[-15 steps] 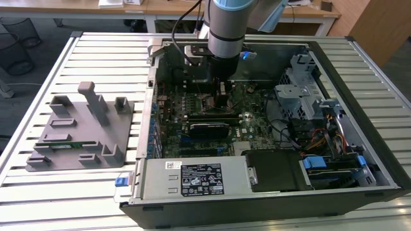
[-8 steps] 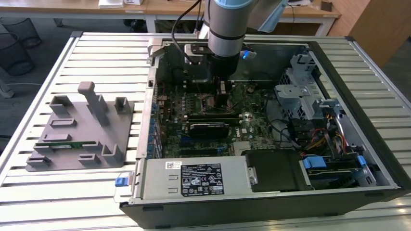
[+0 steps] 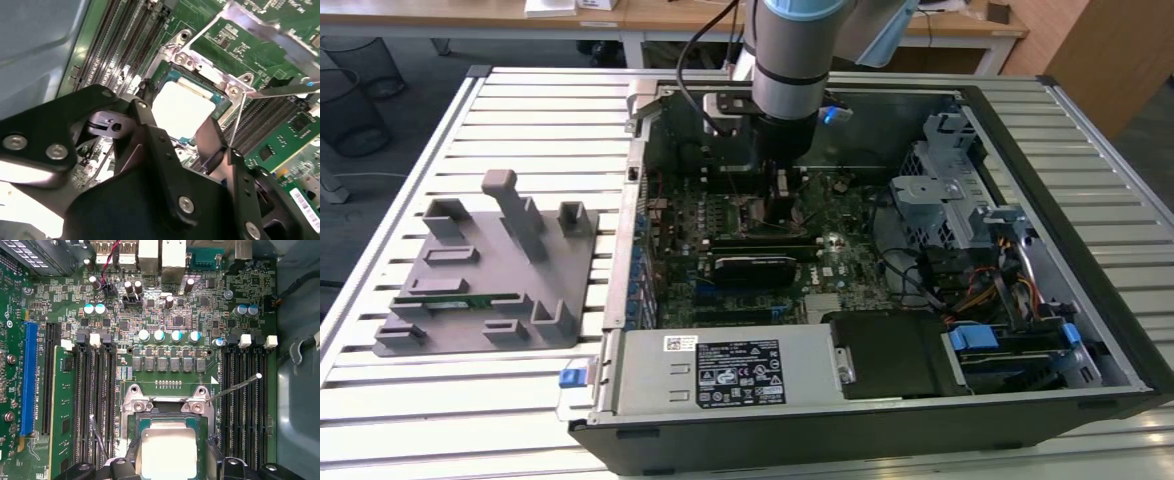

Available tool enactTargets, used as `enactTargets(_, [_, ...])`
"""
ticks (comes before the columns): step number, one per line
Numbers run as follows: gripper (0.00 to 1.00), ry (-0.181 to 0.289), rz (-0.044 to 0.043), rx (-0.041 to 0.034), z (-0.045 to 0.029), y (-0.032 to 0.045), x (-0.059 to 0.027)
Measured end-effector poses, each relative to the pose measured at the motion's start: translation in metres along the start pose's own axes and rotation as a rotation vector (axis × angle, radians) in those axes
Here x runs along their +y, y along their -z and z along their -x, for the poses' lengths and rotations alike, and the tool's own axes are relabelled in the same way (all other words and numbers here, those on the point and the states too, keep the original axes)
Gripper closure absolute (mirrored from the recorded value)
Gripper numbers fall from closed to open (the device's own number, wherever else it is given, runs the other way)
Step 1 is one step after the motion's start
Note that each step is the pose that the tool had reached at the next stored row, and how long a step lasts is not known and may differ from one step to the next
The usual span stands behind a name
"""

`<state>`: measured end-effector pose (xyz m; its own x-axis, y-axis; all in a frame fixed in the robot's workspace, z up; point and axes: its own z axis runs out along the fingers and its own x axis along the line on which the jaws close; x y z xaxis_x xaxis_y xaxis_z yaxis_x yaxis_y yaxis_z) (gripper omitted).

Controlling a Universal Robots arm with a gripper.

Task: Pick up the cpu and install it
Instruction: 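Place the cpu into insertion slot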

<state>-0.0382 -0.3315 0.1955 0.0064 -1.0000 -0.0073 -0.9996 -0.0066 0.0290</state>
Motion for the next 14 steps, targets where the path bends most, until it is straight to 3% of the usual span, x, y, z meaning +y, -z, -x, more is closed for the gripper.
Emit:
enactTargets(6, [0.40, 0.000, -0.0003, 0.0052, 0.0001, -0.0004, -0.0001])
enactTargets(8, [0.40, -0.002, -0.0003, 0.0101, 0.0001, -0.0004, -0.0001])
enactTargets(14, [0.42, -0.002, 0.0001, 0.0111, 0.0000, -0.0003, -0.0001])
